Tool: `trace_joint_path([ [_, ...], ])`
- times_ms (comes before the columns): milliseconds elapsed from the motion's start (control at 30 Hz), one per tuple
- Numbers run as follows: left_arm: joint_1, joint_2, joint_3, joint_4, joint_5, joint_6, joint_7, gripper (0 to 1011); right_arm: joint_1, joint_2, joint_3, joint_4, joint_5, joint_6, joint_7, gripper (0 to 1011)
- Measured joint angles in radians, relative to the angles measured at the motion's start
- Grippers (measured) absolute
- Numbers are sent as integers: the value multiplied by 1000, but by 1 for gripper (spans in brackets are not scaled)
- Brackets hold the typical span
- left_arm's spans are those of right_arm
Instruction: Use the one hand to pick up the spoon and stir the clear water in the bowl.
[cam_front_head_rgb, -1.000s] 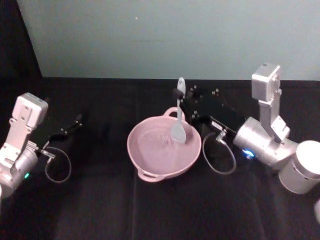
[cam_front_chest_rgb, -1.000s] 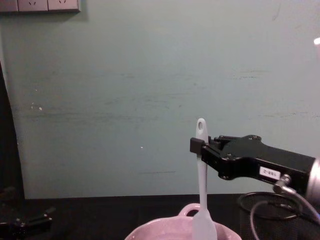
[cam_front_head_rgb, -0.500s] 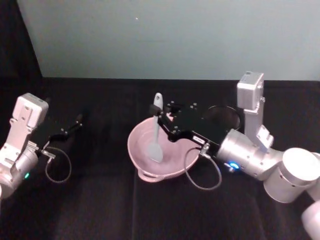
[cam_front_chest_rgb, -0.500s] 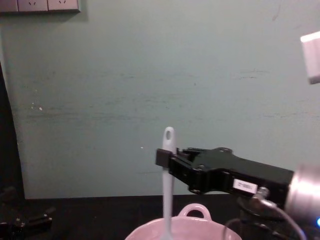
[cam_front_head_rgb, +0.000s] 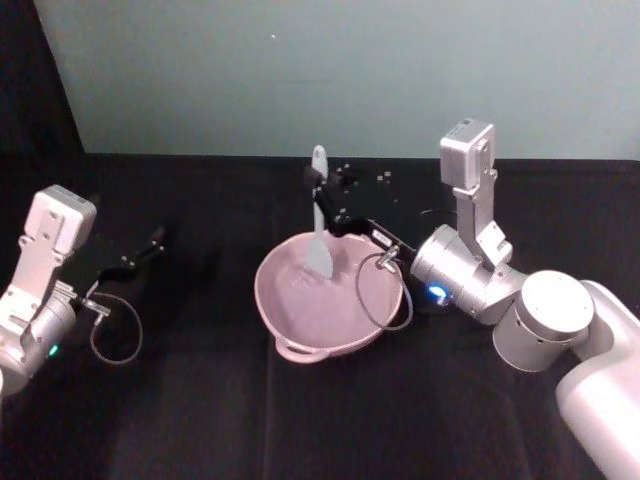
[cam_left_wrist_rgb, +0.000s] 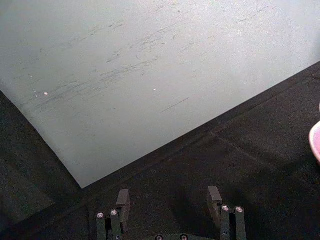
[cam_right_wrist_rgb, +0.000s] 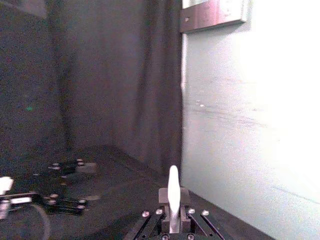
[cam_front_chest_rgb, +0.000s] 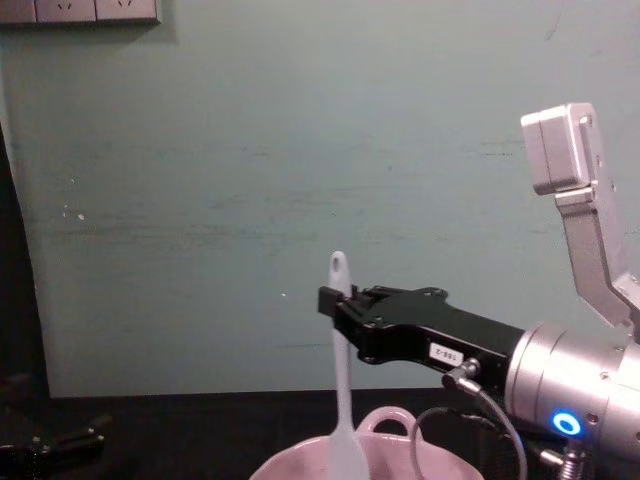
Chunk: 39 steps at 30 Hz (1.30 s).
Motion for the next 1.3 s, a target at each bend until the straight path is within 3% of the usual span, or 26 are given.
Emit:
trace_joint_path([
  [200,0,0,0,0,0,0,0,1011,-14,14,27,-14,-34,-9,-35,116],
  [367,0,0,0,0,0,0,0,1011,-75,58,54,-111,-30,33,-35,114],
  [600,0,0,0,0,0,0,0,1011,-164,119,68,-247,14,100,13,114],
  [767,0,0,0,0,0,0,0,1011,-181,125,48,-275,42,122,44,114],
  [1033,0,0,0,0,0,0,0,1011,-146,77,10,-219,40,81,51,114],
  [1300,0,0,0,0,0,0,0,1011,-67,14,0,-84,-9,27,16,114],
])
